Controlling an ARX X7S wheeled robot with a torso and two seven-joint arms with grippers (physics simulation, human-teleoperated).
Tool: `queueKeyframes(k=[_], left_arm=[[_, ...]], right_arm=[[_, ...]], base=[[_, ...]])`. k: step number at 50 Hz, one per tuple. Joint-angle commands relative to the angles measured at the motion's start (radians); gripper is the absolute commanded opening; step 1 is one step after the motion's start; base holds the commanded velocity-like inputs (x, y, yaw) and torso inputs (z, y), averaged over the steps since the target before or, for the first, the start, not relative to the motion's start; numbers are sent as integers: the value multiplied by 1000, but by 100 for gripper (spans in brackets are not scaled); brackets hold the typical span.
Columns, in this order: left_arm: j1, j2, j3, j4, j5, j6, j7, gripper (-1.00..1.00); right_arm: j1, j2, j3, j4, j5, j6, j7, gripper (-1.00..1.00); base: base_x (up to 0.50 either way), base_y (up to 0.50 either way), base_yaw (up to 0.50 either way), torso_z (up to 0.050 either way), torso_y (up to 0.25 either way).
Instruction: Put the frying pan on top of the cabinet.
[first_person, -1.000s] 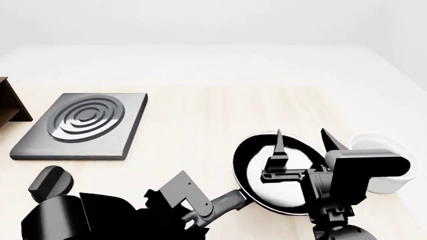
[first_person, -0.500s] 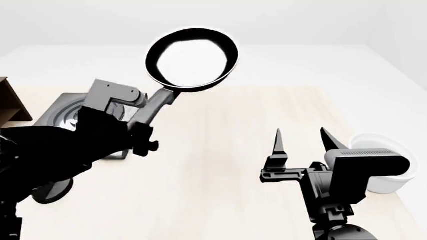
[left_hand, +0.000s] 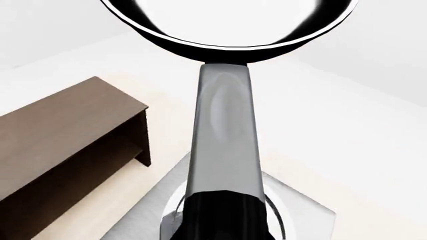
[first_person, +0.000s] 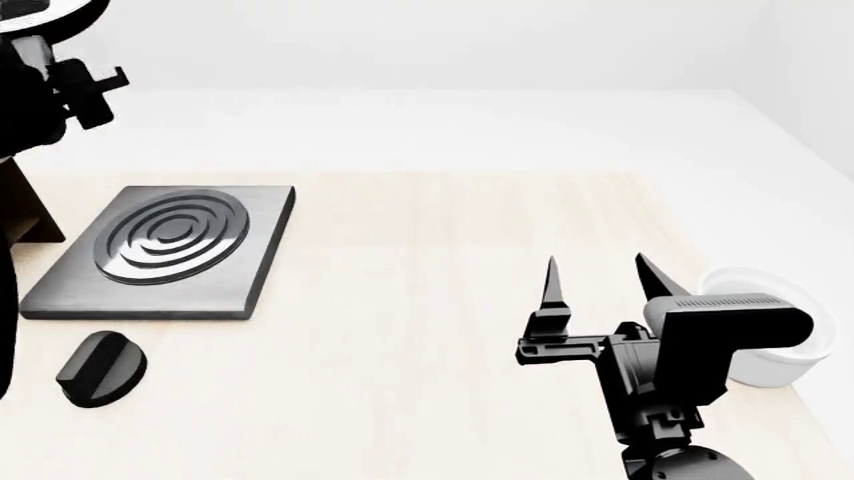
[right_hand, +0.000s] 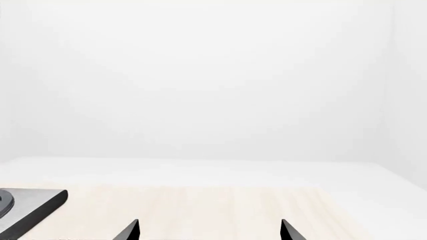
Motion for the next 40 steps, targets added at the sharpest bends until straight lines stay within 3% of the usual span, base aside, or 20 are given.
queueKeyframes(k=[1, 9, 22, 30, 40], left_arm=[[-112, -46, -251, -148, 284, 100, -235, -100], [-98, -98, -344, -148, 293, 86, -352, -100], [-81, -99, -323, -148, 314, 67, -356, -100], [-69, -109, -333, -148, 305, 77, -390, -100], [-60, -117, -352, -148, 307, 88, -397, -100]], right_arm=[[-4, 2, -7, 4, 3, -6, 2, 100], [-5, 4, -11, 3, 5, -9, 5, 100], [-11, 10, -14, 8, 8, -20, 7, 100], [-6, 14, -16, 4, 11, -17, 11, 100], [-12, 17, -20, -1, 11, -22, 16, 100]], base=[[0, 0, 0, 0, 0], [0, 0, 0, 2, 1], [0, 0, -1, 0, 1], [0, 0, -1, 0, -242], [0, 0, 0, 0, -3]])
